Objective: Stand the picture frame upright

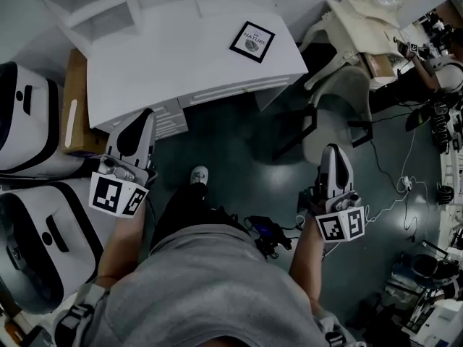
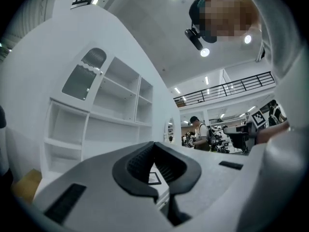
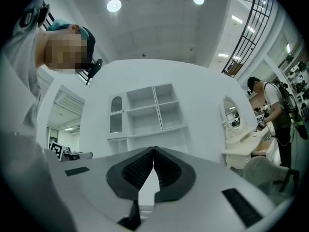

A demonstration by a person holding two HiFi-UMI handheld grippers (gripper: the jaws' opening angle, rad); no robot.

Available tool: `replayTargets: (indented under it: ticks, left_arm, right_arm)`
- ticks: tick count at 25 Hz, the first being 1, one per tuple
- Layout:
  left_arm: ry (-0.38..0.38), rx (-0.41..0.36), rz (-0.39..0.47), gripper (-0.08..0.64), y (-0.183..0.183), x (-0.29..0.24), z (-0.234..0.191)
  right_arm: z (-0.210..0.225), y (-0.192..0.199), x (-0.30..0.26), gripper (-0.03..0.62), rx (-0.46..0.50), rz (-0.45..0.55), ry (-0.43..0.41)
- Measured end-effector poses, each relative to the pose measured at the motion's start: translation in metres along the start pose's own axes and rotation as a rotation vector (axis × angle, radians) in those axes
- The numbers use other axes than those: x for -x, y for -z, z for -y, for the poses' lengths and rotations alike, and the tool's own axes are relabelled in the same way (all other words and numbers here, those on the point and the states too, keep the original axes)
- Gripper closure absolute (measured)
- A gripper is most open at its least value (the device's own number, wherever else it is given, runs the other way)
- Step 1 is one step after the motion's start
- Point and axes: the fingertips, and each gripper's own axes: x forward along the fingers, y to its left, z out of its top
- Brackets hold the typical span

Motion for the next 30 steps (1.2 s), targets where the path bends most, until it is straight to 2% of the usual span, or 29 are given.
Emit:
replayTargets:
  ticks: [14,30]
  left_arm:
    - [0.074,0.009,-0.018,0.554,0.018,-0.090,-0.062]
    - [0.081,0.016,-0.043,0.554,0.026,-0.099,-0.084]
  right_arm:
    - [0.025,0.020,-0.082,0.565,-0.008,0.008,0.071]
    - [0.021,0.027,-0.111,0.565,-0.031,0.017,0.069]
